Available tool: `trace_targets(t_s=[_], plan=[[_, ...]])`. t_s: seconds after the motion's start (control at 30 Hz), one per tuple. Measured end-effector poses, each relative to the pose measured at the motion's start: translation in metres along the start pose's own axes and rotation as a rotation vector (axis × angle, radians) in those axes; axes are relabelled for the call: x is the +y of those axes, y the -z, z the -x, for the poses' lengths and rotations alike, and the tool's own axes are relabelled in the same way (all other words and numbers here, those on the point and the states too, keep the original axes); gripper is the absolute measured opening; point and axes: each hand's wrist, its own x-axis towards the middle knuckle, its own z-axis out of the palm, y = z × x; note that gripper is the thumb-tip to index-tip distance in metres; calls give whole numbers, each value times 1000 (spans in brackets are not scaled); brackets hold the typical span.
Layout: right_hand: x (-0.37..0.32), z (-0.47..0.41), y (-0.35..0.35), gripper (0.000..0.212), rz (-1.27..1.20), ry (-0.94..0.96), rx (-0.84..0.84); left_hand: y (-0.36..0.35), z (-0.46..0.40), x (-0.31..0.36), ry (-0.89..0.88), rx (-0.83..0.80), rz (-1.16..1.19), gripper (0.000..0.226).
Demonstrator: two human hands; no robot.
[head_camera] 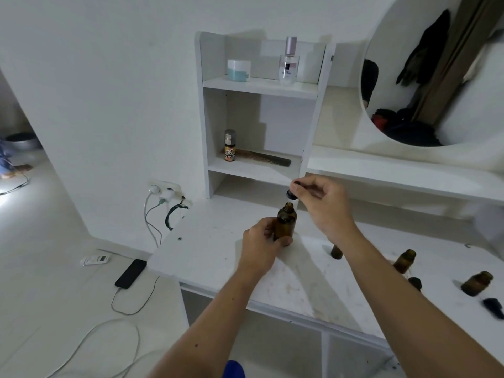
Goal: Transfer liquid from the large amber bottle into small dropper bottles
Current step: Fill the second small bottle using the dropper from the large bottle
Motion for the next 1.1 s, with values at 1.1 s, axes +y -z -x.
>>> trace_targets(t_s=[1.1], plan=[[-19, 5, 4, 9, -79, 41, 76, 0, 1, 3, -5, -13, -38, 54]])
